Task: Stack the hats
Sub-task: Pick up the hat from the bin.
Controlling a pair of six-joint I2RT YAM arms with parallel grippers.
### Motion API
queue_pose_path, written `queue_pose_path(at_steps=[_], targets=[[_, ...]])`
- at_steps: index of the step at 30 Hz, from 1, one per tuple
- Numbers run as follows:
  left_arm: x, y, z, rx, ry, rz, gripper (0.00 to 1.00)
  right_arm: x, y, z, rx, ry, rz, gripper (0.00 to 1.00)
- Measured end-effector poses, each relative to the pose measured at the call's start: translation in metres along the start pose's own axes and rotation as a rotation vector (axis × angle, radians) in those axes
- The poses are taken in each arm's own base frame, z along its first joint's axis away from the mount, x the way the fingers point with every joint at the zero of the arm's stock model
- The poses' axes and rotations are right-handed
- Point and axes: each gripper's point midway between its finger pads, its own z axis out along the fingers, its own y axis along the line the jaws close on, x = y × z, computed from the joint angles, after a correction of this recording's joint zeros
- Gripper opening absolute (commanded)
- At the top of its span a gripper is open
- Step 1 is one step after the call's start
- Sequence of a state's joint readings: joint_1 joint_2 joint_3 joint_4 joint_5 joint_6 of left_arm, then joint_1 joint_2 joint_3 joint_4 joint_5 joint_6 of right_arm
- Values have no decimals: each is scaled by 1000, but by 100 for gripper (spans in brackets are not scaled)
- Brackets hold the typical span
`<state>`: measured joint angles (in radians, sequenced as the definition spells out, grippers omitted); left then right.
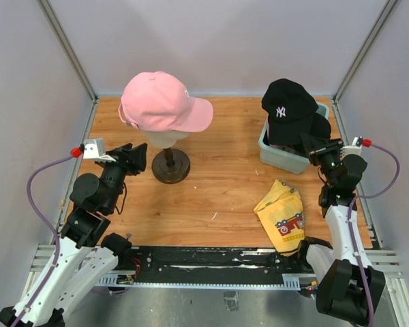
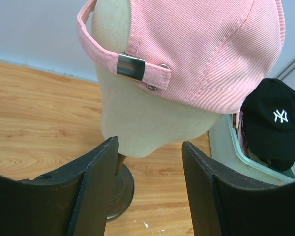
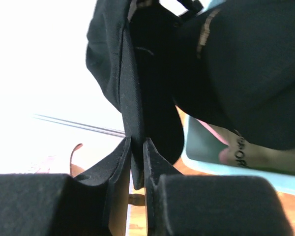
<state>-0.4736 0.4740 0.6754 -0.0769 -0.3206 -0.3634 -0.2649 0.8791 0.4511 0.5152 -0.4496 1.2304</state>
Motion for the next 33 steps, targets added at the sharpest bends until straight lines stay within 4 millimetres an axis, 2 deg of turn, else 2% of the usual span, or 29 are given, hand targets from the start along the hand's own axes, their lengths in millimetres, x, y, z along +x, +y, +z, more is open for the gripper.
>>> queue_pose_path(at_steps=[11,18,24,28,33], targets=[[-5,-2,-1,8,-18,-7,60,-25,83,11,-177,23,54,1],[-10,-5,0,19,-38,-15,59,-33,106,21,-226,52,112,1],[-15,-7,1,25,-54,-20,59,-41,126,36,-265,79,149,1],[-21,-10,2,31,-70,-23,60,-43,152,46,-324,101,158,1],[-34,-15,2,43,-94,-13,63,-36,202,60,-442,158,184,1]])
